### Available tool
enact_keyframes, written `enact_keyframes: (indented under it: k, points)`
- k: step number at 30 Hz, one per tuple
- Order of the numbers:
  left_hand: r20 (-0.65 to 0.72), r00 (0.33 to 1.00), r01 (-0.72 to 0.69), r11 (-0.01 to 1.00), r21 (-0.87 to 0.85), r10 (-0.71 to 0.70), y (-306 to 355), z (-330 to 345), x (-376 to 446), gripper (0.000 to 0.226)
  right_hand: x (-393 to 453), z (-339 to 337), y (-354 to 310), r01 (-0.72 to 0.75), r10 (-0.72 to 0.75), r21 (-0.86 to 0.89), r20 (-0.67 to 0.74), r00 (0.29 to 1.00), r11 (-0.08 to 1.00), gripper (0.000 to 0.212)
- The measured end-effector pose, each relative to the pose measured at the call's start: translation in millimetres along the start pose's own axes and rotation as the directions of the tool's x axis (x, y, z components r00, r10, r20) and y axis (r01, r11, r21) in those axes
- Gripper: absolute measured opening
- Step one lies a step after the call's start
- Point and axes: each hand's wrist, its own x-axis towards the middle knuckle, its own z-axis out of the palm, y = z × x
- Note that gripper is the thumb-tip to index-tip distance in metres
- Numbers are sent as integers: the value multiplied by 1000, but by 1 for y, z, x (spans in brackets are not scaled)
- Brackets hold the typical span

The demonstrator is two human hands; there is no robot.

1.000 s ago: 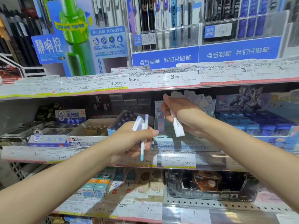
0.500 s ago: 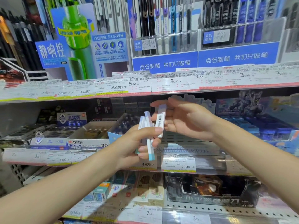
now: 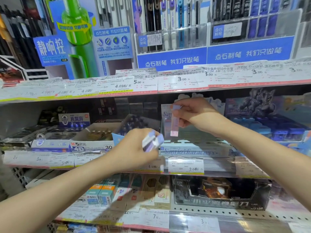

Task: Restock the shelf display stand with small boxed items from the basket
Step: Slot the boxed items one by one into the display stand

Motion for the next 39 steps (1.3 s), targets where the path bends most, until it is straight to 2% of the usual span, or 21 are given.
enact_keyframes:
  k: [1,3,5,8,21,24,26,28,30,34,39]
  points:
    - [41,998,-47,990,132,42,-1,2,-2,19,1,1,2,36,-38,-82,-24,999,996,23]
    - [117,993,-52,957,285,19,1,3,-6,35,2,5,4,98,-107,-186,-37,994,978,18]
    - [153,988,-39,920,391,-23,5,5,-8,56,-1,10,5,155,-163,-229,-19,986,961,19]
    - [184,982,-51,871,488,-45,7,8,-9,66,-3,16,8,219,-227,-279,5,974,935,17]
    - [272,958,-27,911,411,-94,8,3,-7,68,3,28,21,242,-239,-270,44,970,932,16]
    - [272,958,-31,907,420,-94,8,1,-6,68,0,31,25,312,-292,-325,110,950,893,11]
    - [280,955,-29,908,419,-98,8,1,-5,69,-2,30,27,347,-336,-353,95,937,869,11]
    - [294,950,-32,908,418,-102,8,0,-5,69,-2,28,29,370,-378,-415,65,923,831,14]
    - [306,946,-31,912,409,-105,8,-1,-4,69,-1,27,34,377,-393,-403,46,918,834,18]
    - [319,941,-26,917,398,-111,7,-1,-5,70,-1,23,34,311,-326,-373,25,945,874,34]
    - [338,933,-26,916,400,-121,6,-3,-5,74,5,20,22,281,-278,-398,68,958,873,46]
